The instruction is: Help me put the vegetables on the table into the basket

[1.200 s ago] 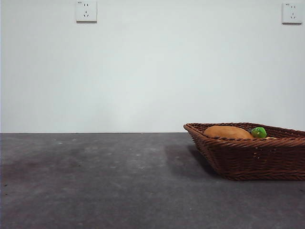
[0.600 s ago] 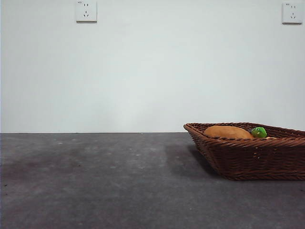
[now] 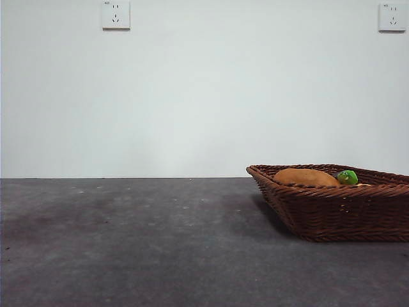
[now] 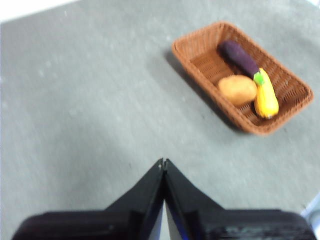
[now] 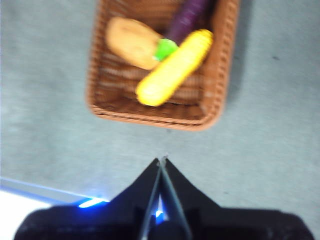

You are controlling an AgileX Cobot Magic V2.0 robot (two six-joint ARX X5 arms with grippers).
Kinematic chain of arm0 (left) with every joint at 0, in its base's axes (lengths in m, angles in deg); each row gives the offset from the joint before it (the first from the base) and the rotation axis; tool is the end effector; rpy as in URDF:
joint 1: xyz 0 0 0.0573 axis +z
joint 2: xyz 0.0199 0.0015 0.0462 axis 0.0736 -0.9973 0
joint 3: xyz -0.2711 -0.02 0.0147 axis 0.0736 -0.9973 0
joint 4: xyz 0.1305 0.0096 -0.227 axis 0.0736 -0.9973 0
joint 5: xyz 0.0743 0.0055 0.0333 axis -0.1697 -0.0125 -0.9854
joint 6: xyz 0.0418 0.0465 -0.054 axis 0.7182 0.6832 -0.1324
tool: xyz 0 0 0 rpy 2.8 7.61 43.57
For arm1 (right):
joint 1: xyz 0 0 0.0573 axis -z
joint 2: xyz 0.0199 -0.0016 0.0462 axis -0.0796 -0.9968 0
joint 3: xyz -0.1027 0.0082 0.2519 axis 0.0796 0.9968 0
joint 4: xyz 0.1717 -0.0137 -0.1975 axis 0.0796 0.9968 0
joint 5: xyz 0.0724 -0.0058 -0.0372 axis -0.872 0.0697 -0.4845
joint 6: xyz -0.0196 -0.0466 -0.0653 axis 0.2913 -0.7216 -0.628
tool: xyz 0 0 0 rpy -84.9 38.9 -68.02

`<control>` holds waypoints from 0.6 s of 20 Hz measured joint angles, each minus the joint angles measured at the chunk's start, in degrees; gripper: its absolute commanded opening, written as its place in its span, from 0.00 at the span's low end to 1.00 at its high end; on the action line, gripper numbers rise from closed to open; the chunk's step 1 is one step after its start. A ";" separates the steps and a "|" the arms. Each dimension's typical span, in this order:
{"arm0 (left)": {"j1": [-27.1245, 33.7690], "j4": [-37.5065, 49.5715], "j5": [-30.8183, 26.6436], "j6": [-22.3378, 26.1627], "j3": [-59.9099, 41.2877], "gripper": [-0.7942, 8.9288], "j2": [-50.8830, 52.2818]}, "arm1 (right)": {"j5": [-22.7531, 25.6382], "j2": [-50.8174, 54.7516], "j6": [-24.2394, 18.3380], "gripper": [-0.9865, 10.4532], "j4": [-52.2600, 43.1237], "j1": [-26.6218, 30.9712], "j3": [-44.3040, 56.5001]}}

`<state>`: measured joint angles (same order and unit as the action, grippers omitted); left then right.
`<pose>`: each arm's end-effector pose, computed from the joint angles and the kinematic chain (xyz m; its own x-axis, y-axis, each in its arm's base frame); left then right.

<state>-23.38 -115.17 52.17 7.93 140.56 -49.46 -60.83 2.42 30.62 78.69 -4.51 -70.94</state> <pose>0.1751 -0.0775 0.3796 0.6883 -0.4815 -0.5425 0.5391 0.8400 -0.0615 0.1987 0.0196 0.3368 0.3845 0.2871 -0.8773 -0.1587 0.9568 0.2436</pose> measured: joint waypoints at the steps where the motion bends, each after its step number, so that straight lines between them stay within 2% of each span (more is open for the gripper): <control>1: 0.00 1.38 -0.02 0.00 0.00 0.08 0.02 | 1.01 -0.90 -0.04 0.09 -0.02 0.00 0.00; 3: -0.07 3.45 -0.70 0.02 0.00 0.08 0.31 | 2.89 -2.49 -0.04 0.09 -1.57 0.00 0.00; 7: 3.96 7.80 -9.51 3.50 0.00 0.08 4.70 | 4.52 -4.33 -0.04 0.09 -9.86 0.00 0.00; 10: 9.46 13.16 -9.75 6.99 -2.71 0.08 11.17 | 4.81 -4.59 -0.04 0.09 -17.90 0.00 0.00; 12: 14.10 20.17 -9.73 8.55 -8.81 0.08 17.11 | 4.83 -4.59 -0.07 0.09 -22.77 0.00 0.00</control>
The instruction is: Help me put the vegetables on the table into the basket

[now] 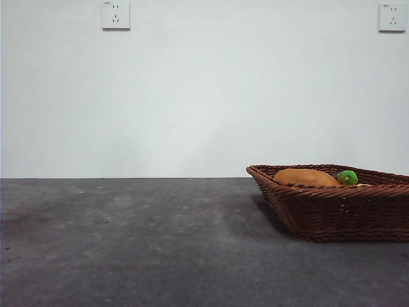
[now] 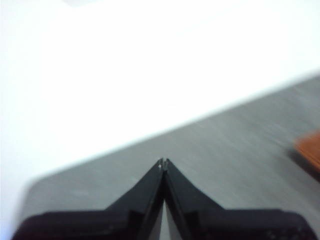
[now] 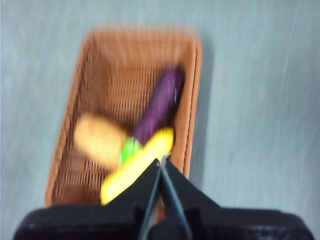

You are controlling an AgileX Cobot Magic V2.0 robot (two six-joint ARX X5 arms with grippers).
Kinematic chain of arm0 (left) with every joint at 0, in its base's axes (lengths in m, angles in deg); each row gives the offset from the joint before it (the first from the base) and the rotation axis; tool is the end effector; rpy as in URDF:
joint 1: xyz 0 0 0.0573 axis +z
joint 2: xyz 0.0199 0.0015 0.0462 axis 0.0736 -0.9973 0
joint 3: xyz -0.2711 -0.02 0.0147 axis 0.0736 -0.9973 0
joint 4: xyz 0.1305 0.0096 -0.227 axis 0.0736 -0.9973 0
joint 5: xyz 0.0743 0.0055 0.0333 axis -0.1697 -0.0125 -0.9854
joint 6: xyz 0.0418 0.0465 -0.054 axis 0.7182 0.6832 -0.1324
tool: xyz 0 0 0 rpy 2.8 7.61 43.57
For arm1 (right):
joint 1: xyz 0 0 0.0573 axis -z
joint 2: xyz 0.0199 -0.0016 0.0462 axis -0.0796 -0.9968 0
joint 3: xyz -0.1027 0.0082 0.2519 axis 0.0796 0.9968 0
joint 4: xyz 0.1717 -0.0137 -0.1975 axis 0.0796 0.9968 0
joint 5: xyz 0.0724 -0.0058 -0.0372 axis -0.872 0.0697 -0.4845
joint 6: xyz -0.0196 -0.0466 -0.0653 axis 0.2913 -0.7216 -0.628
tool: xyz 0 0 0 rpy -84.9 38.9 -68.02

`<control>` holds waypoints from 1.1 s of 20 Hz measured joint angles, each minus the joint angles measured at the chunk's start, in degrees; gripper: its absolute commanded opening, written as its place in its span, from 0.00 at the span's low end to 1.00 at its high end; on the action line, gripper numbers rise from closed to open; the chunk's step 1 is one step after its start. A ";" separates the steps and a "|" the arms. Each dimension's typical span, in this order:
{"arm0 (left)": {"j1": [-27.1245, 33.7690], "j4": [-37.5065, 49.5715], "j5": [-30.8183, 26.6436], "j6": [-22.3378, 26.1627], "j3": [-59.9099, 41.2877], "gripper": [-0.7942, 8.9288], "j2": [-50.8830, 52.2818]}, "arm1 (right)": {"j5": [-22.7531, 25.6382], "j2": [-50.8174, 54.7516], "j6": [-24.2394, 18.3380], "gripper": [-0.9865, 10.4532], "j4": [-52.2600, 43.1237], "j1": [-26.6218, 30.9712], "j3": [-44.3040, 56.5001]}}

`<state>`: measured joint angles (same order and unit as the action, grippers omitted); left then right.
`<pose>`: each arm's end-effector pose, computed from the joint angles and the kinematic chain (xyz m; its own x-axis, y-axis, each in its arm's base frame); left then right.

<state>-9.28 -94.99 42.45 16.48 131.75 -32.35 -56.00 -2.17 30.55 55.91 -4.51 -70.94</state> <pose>0.1358 -0.0163 0.4147 0.9844 -0.1487 -0.0938 0.1661 0.9613 0.2198 0.2632 0.0139 0.3475 0.6530 0.2052 -0.7290 -0.1733 0.9775 0.1199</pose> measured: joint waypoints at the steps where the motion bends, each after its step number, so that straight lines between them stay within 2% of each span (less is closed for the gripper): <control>1: 2.08 4.42 -0.20 0.46 -4.04 0.08 3.48 | 0.04 0.00 0.00 0.09 -2.12 0.02 0.00; 3: 5.01 14.03 -0.13 0.87 -13.55 0.08 10.16 | 0.09 0.00 0.02 0.09 -5.68 0.00 0.00; 5: 6.25 19.91 -0.04 0.76 -23.89 0.08 14.64 | 0.11 0.00 0.00 0.09 -7.61 0.00 0.00; 7: 6.45 21.64 -0.09 -1.03 -33.90 0.08 18.49 | 0.11 0.00 0.02 0.09 -8.11 0.00 0.00; 11: 6.45 24.11 -0.09 -5.77 -47.78 0.08 24.30 | 0.11 0.00 0.02 0.09 -8.11 0.00 0.00; 15: 6.45 24.35 -1.31 -8.74 -55.80 0.08 30.49 | 0.13 0.00 0.02 0.09 -8.11 0.02 0.00; 20: 6.47 24.17 -1.88 -9.75 -58.45 0.08 35.08 | 0.13 0.00 0.02 0.09 -8.11 0.02 0.00; 22: 6.47 21.22 -1.88 -10.25 -58.49 0.08 35.08 | 0.13 0.00 0.02 0.09 -8.11 0.00 0.00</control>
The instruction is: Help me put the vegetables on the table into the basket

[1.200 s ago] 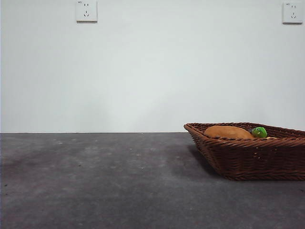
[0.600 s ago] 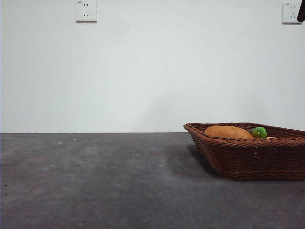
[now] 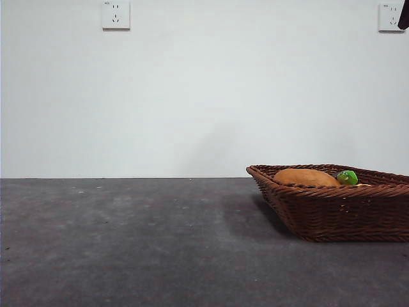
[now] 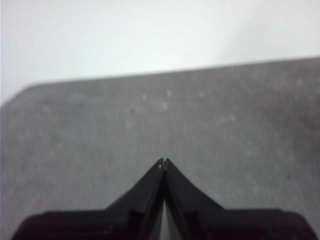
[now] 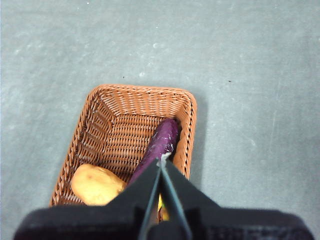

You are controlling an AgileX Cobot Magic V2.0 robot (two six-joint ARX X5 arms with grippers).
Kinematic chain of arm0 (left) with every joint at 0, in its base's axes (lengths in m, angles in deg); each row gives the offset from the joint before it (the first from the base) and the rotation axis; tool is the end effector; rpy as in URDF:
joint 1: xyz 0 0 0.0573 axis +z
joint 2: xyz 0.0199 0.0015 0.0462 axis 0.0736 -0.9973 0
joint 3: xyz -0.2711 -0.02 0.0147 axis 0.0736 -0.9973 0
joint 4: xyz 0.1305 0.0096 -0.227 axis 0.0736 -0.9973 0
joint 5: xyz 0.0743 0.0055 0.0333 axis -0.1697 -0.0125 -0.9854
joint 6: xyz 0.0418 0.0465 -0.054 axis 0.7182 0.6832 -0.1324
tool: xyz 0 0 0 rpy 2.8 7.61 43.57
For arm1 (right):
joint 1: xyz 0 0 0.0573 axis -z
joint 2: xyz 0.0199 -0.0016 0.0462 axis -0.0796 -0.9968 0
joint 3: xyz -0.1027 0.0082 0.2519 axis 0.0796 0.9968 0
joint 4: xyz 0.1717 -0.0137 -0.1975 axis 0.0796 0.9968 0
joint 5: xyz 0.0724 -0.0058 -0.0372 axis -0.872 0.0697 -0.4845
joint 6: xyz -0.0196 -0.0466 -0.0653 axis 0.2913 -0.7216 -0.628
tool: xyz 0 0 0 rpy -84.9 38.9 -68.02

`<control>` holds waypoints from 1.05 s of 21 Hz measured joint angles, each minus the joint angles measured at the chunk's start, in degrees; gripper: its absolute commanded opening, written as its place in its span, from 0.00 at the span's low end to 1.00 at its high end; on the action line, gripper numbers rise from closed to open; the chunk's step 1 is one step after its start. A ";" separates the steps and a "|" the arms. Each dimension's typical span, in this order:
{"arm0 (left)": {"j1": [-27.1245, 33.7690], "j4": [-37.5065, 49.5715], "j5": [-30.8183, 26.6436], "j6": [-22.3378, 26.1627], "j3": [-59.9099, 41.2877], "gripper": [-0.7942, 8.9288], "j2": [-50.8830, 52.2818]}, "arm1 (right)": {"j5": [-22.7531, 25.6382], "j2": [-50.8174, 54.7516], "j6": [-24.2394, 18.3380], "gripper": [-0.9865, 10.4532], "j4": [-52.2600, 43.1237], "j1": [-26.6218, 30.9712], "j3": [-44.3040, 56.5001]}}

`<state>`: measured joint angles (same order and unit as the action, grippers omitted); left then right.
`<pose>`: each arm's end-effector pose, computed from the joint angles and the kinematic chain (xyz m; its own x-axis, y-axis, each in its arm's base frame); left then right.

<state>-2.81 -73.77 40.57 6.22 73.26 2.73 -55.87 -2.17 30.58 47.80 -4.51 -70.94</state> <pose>0.1351 0.0014 0.1592 0.9913 -0.0041 -0.1319 0.0101 0.9989 0.0451 0.2766 0.0137 0.3612 0.7497 0.2029 -0.6300 -0.1864 0.9780 0.0931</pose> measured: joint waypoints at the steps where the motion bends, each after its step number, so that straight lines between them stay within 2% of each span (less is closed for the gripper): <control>1: -0.02 -2.16 0.00 -0.48 -0.07 0.08 0.00 | 0.00 0.00 0.00 0.09 0.00 0.00 0.00; 3: 0.00 -5.40 0.07 -1.64 -0.13 0.08 0.00 | 0.00 0.00 0.00 0.09 0.00 0.00 0.00; 7: 0.00 -5.27 0.26 -3.82 -0.15 0.08 -0.13 | 0.00 0.00 0.00 0.09 0.00 0.00 0.00; 19: 0.00 -5.31 0.26 -4.00 -0.17 0.08 -0.57 | 0.00 0.00 0.00 0.09 0.00 0.00 0.00; 20: 0.00 -5.29 0.26 -4.00 -0.15 0.08 -0.57 | 0.37 0.09 0.00 0.09 0.04 0.02 0.00; 22: 0.00 -5.31 0.26 -4.00 -0.15 0.08 -0.57 | 4.11 1.81 0.02 0.09 0.11 0.00 0.00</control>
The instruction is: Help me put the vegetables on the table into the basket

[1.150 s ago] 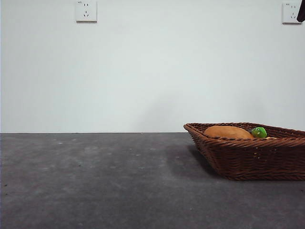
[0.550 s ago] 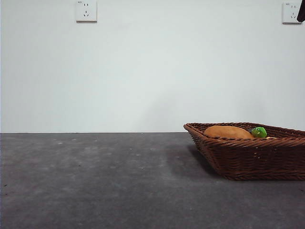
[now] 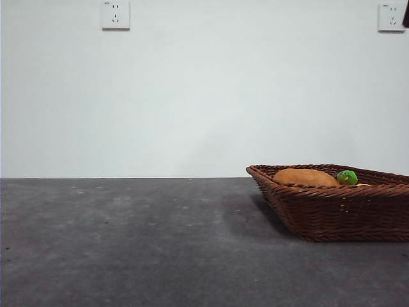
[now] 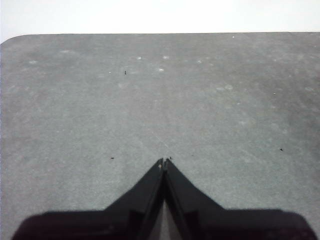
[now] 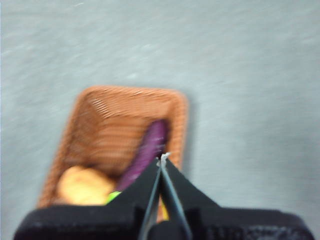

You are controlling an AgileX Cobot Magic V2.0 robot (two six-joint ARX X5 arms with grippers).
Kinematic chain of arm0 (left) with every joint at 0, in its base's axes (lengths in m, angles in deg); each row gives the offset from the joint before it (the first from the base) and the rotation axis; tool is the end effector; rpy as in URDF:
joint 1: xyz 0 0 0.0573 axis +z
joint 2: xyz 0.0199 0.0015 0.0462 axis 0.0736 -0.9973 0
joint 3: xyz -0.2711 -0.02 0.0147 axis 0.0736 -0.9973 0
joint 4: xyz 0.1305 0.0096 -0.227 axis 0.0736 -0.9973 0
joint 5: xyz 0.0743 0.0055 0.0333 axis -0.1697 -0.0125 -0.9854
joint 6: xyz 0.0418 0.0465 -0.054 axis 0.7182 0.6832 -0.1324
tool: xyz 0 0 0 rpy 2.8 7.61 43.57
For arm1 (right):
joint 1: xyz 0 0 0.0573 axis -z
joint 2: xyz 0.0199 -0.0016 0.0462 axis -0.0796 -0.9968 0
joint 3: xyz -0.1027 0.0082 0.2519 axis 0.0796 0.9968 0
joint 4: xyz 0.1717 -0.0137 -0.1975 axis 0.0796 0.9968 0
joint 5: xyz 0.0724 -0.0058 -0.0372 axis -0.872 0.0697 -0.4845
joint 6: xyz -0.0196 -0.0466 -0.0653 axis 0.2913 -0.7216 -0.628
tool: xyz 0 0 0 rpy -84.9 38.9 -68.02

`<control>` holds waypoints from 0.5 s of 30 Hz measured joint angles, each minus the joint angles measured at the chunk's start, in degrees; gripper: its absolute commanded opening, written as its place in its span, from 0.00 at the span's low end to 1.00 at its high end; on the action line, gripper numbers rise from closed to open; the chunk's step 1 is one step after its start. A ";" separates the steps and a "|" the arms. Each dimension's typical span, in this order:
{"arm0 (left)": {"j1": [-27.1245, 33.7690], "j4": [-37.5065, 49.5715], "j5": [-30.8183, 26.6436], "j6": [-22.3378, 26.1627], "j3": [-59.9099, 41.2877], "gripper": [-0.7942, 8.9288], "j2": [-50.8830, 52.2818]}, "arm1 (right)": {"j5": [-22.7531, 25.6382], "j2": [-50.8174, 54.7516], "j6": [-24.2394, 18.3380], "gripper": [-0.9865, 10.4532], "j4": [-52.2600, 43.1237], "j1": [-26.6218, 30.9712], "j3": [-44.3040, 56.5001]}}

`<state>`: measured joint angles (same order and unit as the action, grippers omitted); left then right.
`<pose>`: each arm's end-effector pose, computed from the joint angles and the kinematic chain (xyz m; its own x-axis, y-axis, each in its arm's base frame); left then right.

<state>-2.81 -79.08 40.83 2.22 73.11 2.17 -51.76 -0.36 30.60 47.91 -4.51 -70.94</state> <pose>0.1334 0.0010 0.1446 0.9719 -0.0091 -0.2351 0.0027 0.9996 -0.0277 0.2688 0.0088 0.3684 0.7774 0.1322 -0.6149 -0.1335 0.9901 0.0440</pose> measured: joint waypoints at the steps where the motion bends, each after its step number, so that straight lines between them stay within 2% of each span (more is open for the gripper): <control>1: 0.00 0.00 0.00 0.00 0.00 0.08 -0.02 | 0.66 1.75 0.33 0.09 0.68 -0.09 0.00; 3: 0.00 0.00 0.00 0.00 0.00 0.08 -0.04 | 1.03 6.84 0.70 0.09 3.37 -0.61 0.04; 7: 0.00 0.00 0.00 0.00 -0.02 0.08 -0.07 | 1.03 18.99 0.87 0.09 -1.49 -0.85 5.03; 15: 0.00 0.00 0.00 0.00 0.00 0.08 -0.07 | 1.03 41.46 0.90 0.09 -17.66 -0.81 33.73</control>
<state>-2.81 -79.08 40.83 2.22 73.11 2.10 -50.73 41.11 31.49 30.25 -5.32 -37.21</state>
